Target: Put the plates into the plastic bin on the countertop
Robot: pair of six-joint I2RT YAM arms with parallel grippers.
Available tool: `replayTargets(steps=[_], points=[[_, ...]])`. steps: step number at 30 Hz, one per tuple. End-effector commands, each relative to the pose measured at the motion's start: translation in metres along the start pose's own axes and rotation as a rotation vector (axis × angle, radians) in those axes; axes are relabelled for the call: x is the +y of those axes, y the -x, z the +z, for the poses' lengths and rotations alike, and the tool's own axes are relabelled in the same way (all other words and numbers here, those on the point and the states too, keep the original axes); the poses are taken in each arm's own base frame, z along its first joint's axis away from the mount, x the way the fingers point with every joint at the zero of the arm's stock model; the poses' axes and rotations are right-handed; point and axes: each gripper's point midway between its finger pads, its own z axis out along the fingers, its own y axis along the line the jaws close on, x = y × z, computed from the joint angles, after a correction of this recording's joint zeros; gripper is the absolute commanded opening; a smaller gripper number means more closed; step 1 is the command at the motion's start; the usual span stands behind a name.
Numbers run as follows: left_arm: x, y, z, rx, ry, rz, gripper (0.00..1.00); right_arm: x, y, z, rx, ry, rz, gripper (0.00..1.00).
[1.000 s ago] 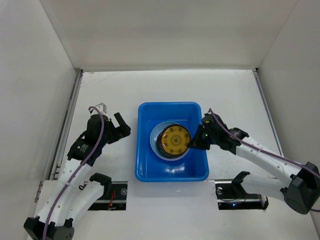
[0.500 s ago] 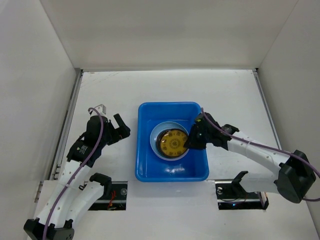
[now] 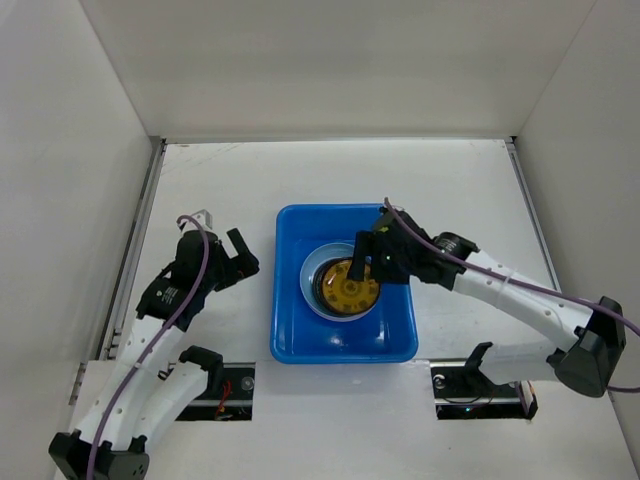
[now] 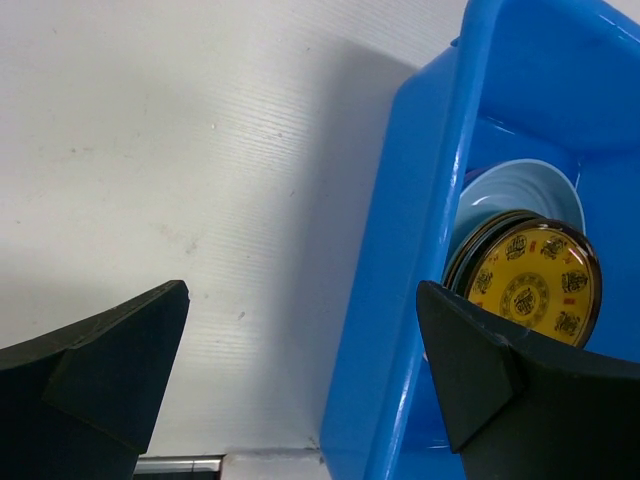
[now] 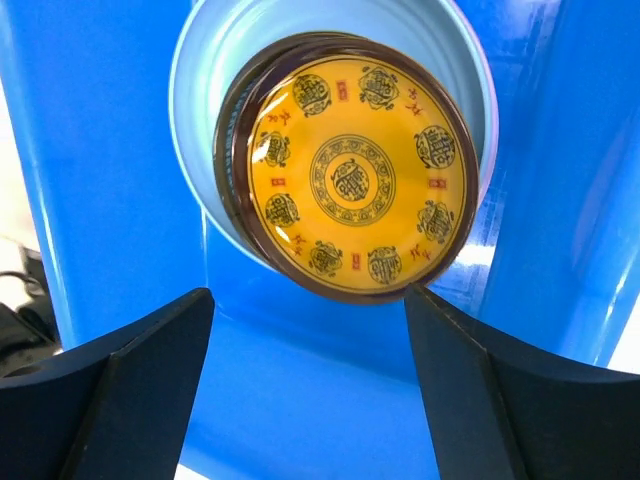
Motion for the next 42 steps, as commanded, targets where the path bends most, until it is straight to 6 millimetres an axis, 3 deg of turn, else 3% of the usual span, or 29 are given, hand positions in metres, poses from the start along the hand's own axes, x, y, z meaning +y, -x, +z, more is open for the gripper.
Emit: replayTargets(steps=[1,6,9,12,14,17,18,23,27,34,42], points=[[0.004,0.000,0.004,-0.001,0.028,-0.001,1.00,-0.011,-0.004,-0.010,-0.002,-0.108,-0.098,0.84],[0.002,0.000,0.006,0.008,0.035,-0.005,1.00,-0.012,-0.014,-0.022,-0.015,-0.168,-0.159,0.86],[0.003,0.003,0.007,-0.005,0.049,-0.003,1.00,-0.007,0.002,-0.044,-0.106,-0.141,-0.137,0.86],[0.005,-0.002,0.009,0.012,0.061,0.016,1.00,-0.011,0.030,-0.075,-0.250,-0.137,-0.118,0.89],[0.009,-0.006,0.010,0.027,0.082,0.031,1.00,-0.027,0.046,-0.092,-0.334,-0.185,-0.125,0.90],[0.015,-0.004,0.009,0.018,0.127,0.043,1.00,-0.066,0.079,-0.119,-0.476,-0.321,-0.117,0.93],[0.019,-0.001,0.008,0.003,0.150,0.040,1.00,-0.083,0.092,-0.133,-0.539,-0.381,-0.108,1.00],[0.044,0.039,-0.017,-0.192,0.270,0.006,1.00,-0.146,0.124,-0.197,-0.786,-0.565,0.004,1.00],[0.066,0.060,-0.040,-0.321,0.356,0.000,1.00,-0.186,0.122,-0.229,-0.960,-0.634,0.116,1.00],[0.093,0.060,-0.060,-0.427,0.425,-0.042,1.00,-0.204,0.101,-0.237,-1.015,-0.601,0.157,1.00],[0.109,0.059,-0.077,-0.528,0.440,-0.084,1.00,-0.223,0.084,-0.253,-1.073,-0.633,0.152,1.00]])
